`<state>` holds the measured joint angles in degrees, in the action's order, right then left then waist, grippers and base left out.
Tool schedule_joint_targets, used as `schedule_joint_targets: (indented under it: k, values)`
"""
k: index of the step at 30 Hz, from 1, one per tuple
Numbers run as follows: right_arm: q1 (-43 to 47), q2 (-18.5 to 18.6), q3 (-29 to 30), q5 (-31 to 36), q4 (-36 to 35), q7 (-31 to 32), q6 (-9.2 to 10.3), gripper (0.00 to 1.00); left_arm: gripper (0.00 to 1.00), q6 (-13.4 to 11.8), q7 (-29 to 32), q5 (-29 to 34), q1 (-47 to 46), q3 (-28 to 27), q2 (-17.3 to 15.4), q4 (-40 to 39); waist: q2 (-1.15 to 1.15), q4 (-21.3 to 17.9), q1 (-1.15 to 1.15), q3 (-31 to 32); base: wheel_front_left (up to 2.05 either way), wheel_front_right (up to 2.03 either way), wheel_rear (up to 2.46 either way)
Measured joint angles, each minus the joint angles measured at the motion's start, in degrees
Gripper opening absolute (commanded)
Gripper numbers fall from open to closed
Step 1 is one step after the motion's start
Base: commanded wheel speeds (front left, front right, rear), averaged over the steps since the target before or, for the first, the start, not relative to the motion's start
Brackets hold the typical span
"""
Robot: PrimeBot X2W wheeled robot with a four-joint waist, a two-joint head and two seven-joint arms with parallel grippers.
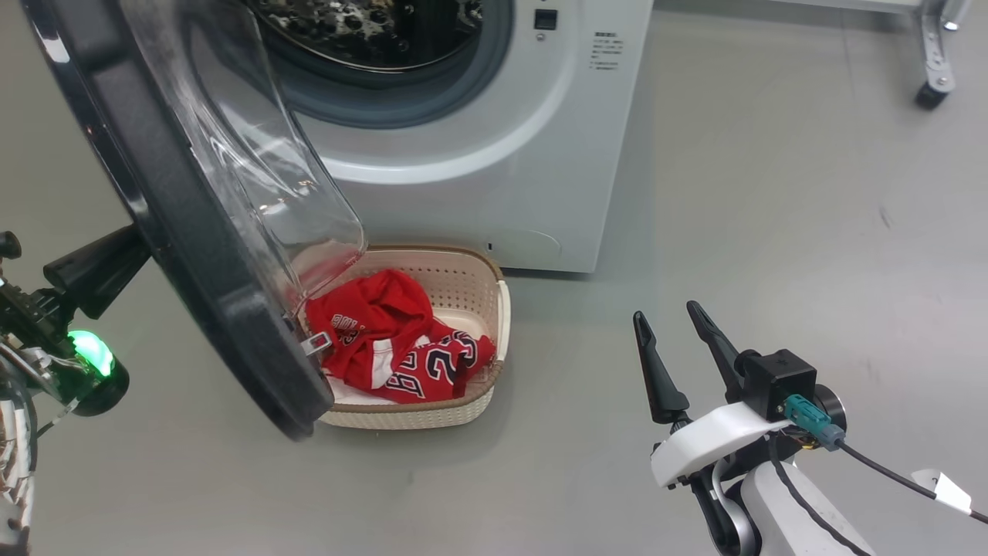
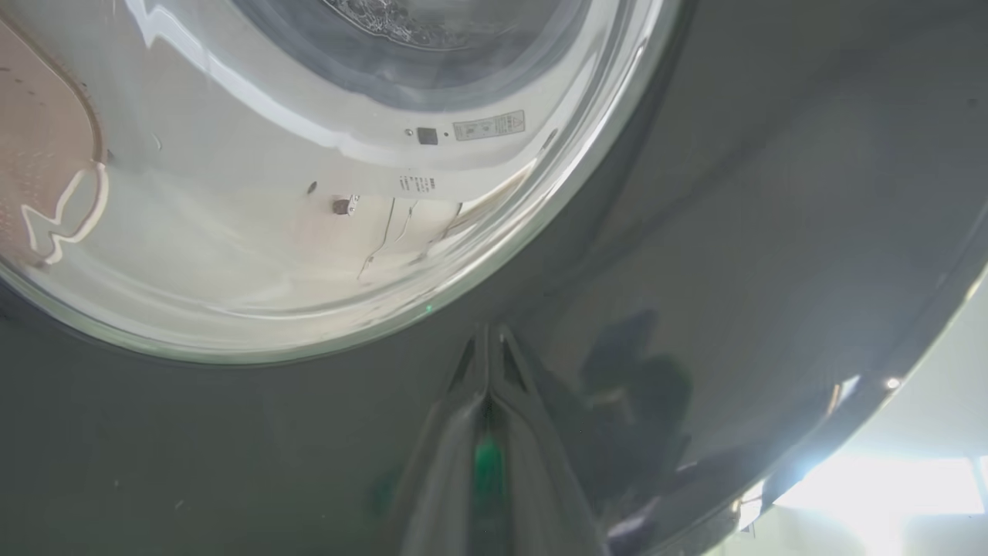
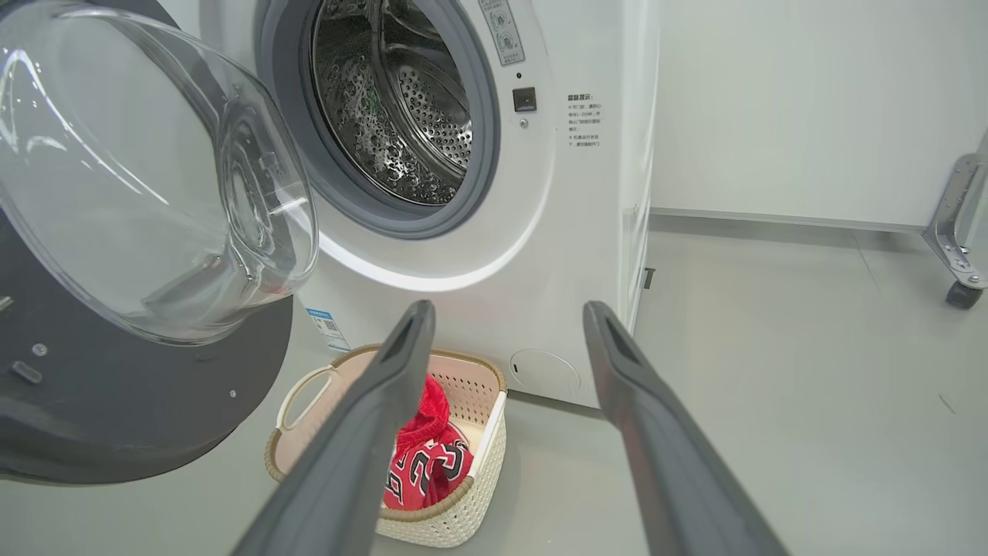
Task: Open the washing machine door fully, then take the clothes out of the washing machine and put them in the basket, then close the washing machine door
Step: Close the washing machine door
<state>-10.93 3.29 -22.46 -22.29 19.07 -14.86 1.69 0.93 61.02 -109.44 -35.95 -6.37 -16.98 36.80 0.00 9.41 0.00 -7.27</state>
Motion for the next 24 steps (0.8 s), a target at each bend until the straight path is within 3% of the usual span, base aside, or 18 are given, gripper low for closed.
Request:
schedule_joint_targets:
  k: [24]
  values:
    - [0.02, -0.01, -0.29, -1.34, -3.22, 0.0, 1.44, 1.0, 0.0, 0.46, -4.79, -0.97, 0.86, -4.82, 0.09, -5.27, 0.0, -13.81, 0.0, -2.18, 0.0, 0.0, 0.0]
